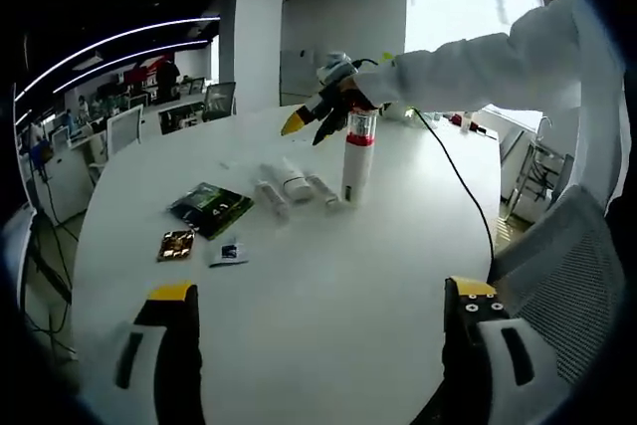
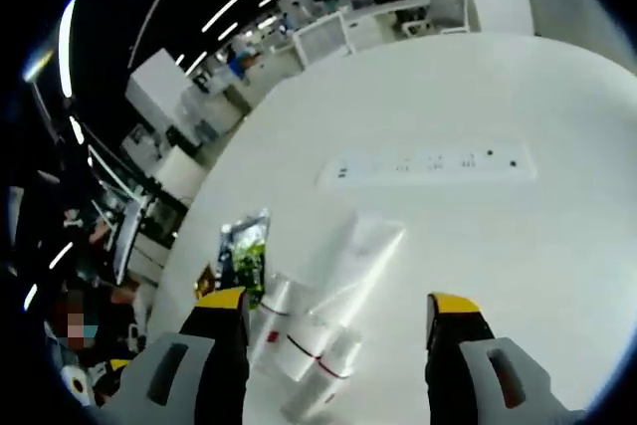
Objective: Arrange the skincare products in the storage area until every visible bottle or jar stands upright without overlapping.
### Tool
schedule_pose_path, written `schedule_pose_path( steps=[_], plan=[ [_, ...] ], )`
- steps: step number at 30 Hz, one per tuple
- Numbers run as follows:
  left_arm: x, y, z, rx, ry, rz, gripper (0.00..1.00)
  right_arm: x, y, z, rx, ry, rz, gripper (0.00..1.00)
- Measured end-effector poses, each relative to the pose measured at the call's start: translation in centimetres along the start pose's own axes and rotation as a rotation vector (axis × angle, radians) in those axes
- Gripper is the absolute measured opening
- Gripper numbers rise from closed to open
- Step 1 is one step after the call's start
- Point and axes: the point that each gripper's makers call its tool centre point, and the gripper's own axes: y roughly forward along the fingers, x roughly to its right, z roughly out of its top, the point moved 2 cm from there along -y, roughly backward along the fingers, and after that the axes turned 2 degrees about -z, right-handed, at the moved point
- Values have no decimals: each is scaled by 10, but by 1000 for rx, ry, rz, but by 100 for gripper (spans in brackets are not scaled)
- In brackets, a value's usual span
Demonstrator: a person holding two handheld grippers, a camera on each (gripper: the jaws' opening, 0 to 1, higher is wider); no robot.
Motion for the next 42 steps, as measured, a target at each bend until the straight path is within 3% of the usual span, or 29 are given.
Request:
schedule_pose_path(
  steps=[8,17,23,30,33,42],
  plan=[
    [-5,0,-3,-2,-13,2,98,2,19,-4,-40,14,-26,76],
    [-13,-3,1,26,-35,21,98,18,39,-9,-113,49,-74,63],
    [-13,-3,3,33,-42,20,98,30,49,-11,-155,50,-126,61],
    [-10,-2,3,26,-29,16,98,28,55,-8,-200,63,-161,59],
    [-10,-2,1,11,-23,19,98,30,56,-10,-267,-5,-217,56],
    [-7,-3,2,21,-25,4,98,26,68,-4,-353,-15,-286,58]
  ],
)
